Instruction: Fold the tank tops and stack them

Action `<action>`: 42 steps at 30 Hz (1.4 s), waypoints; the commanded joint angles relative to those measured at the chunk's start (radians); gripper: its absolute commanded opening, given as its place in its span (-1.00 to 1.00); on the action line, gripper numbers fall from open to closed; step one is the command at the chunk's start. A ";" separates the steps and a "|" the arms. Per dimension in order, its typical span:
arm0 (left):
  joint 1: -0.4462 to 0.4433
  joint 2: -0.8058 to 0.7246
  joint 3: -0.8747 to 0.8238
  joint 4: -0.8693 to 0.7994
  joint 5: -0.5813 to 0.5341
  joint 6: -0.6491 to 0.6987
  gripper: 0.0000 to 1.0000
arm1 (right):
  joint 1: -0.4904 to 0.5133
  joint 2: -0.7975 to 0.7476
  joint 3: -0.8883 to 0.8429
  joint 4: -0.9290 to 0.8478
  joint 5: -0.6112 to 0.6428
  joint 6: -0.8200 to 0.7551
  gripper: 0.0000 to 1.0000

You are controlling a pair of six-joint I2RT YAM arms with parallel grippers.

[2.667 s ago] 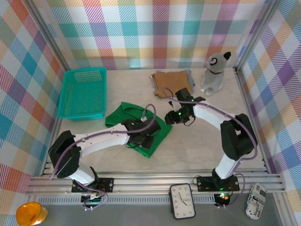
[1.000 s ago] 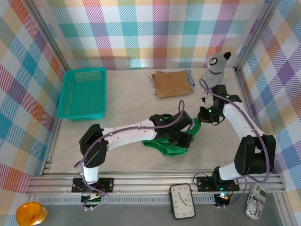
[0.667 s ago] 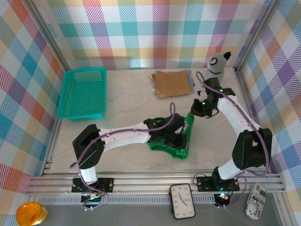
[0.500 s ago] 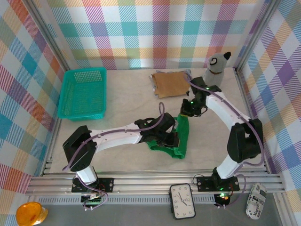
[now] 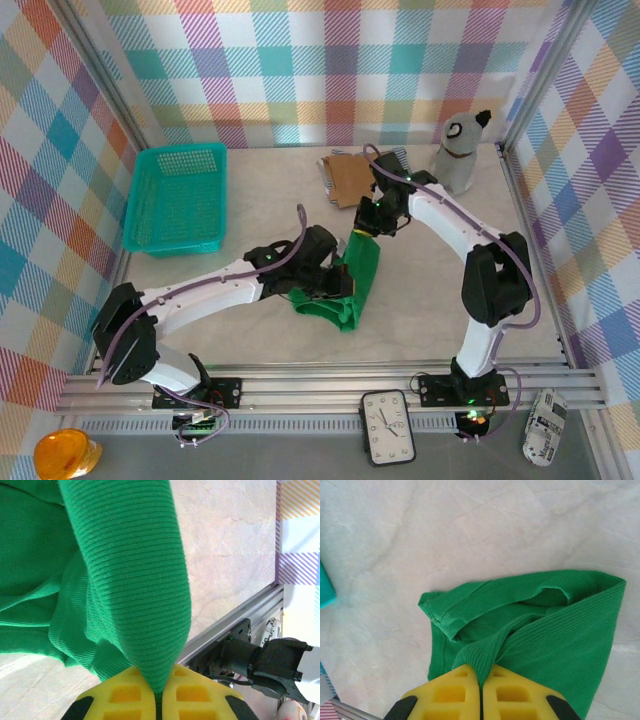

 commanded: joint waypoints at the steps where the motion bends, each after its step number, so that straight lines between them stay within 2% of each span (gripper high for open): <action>1: 0.044 -0.046 -0.040 -0.076 -0.003 0.037 -0.93 | 0.022 0.058 0.054 0.053 -0.019 0.065 -0.81; 6: 0.103 -0.067 -0.077 -0.143 -0.017 0.079 -0.93 | 0.062 0.124 0.092 0.079 -0.038 0.082 -0.80; 11: 0.133 -0.106 -0.095 -0.237 -0.084 0.120 -0.92 | 0.089 0.158 0.100 0.181 -0.069 0.123 -0.79; 20: 0.165 -0.123 -0.190 -0.317 -0.179 0.111 -0.79 | 0.164 0.304 0.235 0.173 -0.080 0.132 -0.70; 22: 0.177 -0.129 -0.205 -0.346 -0.231 0.115 -0.78 | 0.172 0.326 0.245 0.192 -0.087 0.142 -0.70; 25: 0.207 -0.137 -0.235 -0.345 -0.251 0.103 -0.73 | 0.183 0.349 0.251 0.245 -0.109 0.158 -0.70; 29: 0.215 -0.127 -0.255 -0.363 -0.296 0.092 -0.71 | 0.199 0.387 0.269 0.314 -0.162 0.174 -0.62; 31: 0.217 -0.118 -0.262 -0.402 -0.337 0.084 -0.63 | 0.206 0.408 0.287 0.337 -0.193 0.163 -0.49; 34: 0.222 -0.120 -0.251 -0.477 -0.430 0.072 -0.39 | 0.206 0.382 0.284 0.351 -0.179 0.103 -0.27; 36: 0.221 -0.136 -0.236 -0.510 -0.489 0.065 -0.36 | 0.205 0.336 0.272 0.338 -0.120 0.030 -0.11; 39: 0.224 -0.147 -0.214 -0.528 -0.559 0.071 -0.30 | 0.203 0.266 0.236 0.315 -0.067 -0.171 0.10; 42: 0.218 -0.126 -0.191 -0.493 -0.500 0.108 -0.28 | 0.203 0.203 0.147 0.282 -0.041 -0.384 0.18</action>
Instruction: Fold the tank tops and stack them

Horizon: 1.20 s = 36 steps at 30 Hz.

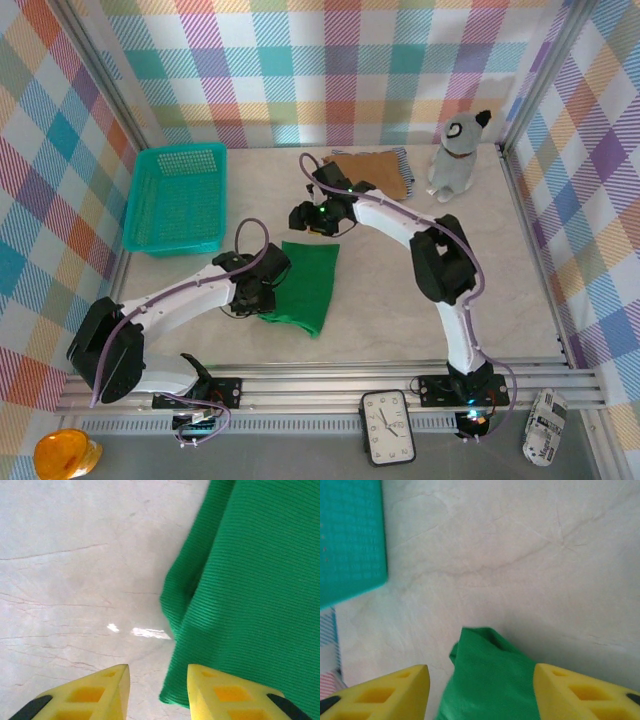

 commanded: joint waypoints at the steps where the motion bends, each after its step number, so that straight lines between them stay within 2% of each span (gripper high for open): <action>1: -0.008 -0.003 0.044 0.010 0.008 0.040 -0.26 | 0.004 -0.101 -0.062 -0.057 0.061 -0.324 0.18; 4: -0.038 0.013 0.041 0.089 0.066 0.079 -0.19 | 0.004 -0.129 -0.148 -0.070 0.106 -0.489 0.16; 7: -0.034 0.094 0.048 0.083 0.060 0.096 -0.18 | 0.003 -0.119 -0.184 -0.077 0.145 -0.582 0.16; 12: -0.033 0.238 0.057 0.107 0.064 0.149 -0.25 | 0.001 -0.057 -0.183 -0.049 0.159 -0.609 0.03; 16: -0.022 0.274 0.070 0.087 -0.013 0.178 -0.35 | 0.001 -0.043 -0.222 -0.020 0.166 -0.596 -0.07; 19: 0.001 0.283 0.085 0.097 -0.022 0.247 -0.43 | -0.005 -0.065 -0.283 -0.015 0.174 -0.583 -0.14; 23: 0.036 0.332 0.143 0.083 -0.074 0.350 -0.42 | -0.013 -0.115 -0.402 -0.007 0.210 -0.529 -0.22; 28: 0.061 0.477 0.276 0.042 -0.114 0.505 -0.24 | -0.024 -0.273 -0.609 0.012 0.198 -0.388 -0.23; 32: 0.074 0.534 0.352 0.107 -0.074 0.586 -0.17 | -0.025 -0.407 -0.759 0.014 0.184 -0.284 -0.16; 35: 0.074 0.567 0.424 0.120 -0.038 0.681 -0.12 | -0.028 -0.517 -0.830 0.012 0.213 -0.225 -0.04; 36: 0.077 0.575 0.449 0.113 -0.037 0.700 -0.10 | -0.033 -0.544 -0.843 0.018 0.217 -0.208 0.08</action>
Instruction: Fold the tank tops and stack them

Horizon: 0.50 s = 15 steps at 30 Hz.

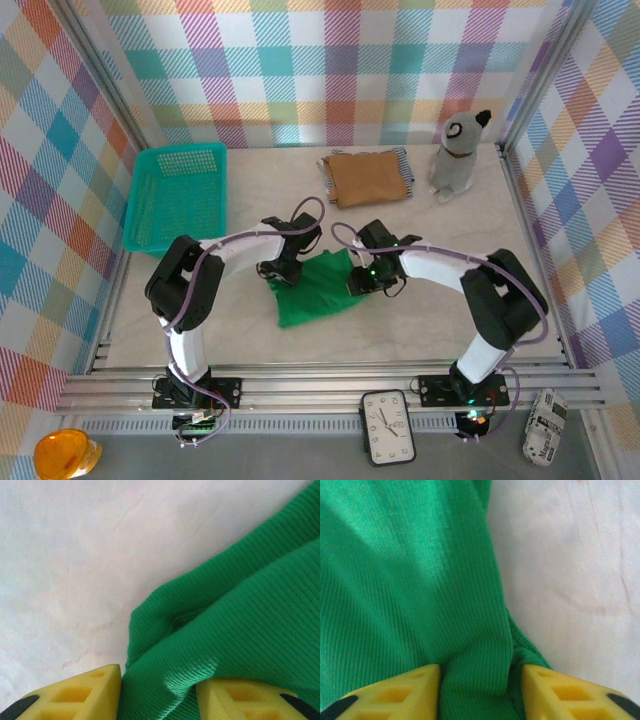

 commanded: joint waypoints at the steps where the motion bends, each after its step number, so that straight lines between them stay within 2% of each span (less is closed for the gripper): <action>1: 0.019 0.038 0.076 0.021 0.034 0.124 -0.08 | -0.014 -0.082 -0.034 -0.024 0.025 0.110 0.19; 3: 0.025 0.033 0.118 -0.005 0.042 0.125 -0.05 | -0.029 -0.095 -0.023 -0.002 0.019 0.111 0.22; 4: 0.027 0.020 0.139 -0.026 0.054 0.120 -0.04 | -0.036 -0.090 -0.009 0.016 0.022 0.115 0.31; 8: 0.031 -0.064 0.153 -0.076 0.114 0.040 0.01 | -0.043 -0.019 0.099 0.017 0.013 0.090 0.33; 12: 0.043 -0.177 0.053 -0.079 0.200 -0.098 0.06 | -0.044 0.075 0.161 0.002 0.065 0.046 0.32; 15: 0.049 -0.248 -0.077 -0.033 0.278 -0.221 0.07 | -0.038 0.128 0.182 0.020 0.043 0.032 0.23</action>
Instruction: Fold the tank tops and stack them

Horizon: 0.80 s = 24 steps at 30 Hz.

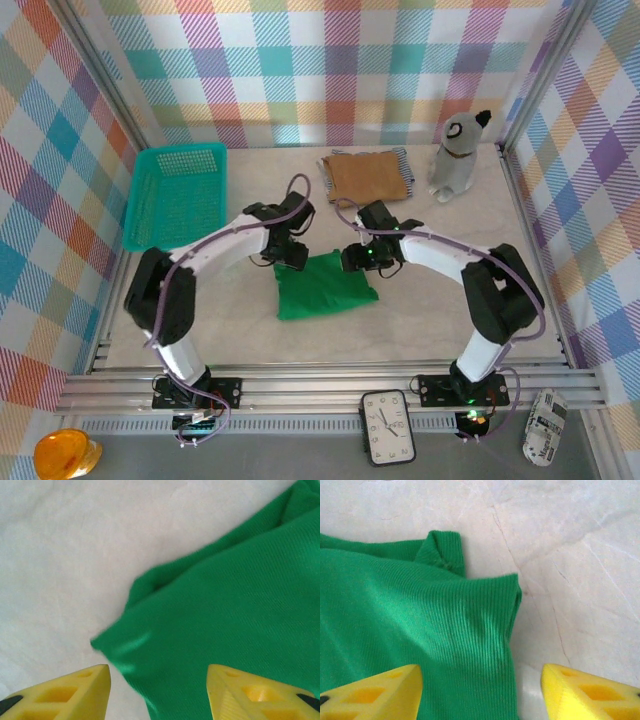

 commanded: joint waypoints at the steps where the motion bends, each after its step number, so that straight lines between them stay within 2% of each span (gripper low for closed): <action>1: 0.017 -0.079 -0.144 0.017 0.125 -0.179 0.07 | 0.005 0.055 0.016 0.005 -0.005 -0.024 0.21; 5: 0.025 -0.154 -0.303 0.186 0.244 -0.292 0.08 | 0.014 0.097 0.012 -0.001 0.011 -0.042 0.11; 11: 0.032 -0.138 -0.409 0.290 0.263 -0.321 0.08 | 0.056 0.120 0.011 -0.024 0.092 -0.064 -0.01; 16: 0.034 -0.102 -0.405 0.373 0.300 -0.325 0.06 | 0.083 0.145 0.004 -0.034 0.147 -0.069 -0.13; 21: 0.033 -0.097 -0.356 0.365 0.305 -0.316 0.03 | 0.090 0.154 -0.014 -0.028 0.157 -0.062 -0.17; 24: 0.033 -0.042 -0.347 0.337 0.305 -0.298 0.02 | 0.090 0.151 -0.013 -0.036 0.159 -0.063 -0.17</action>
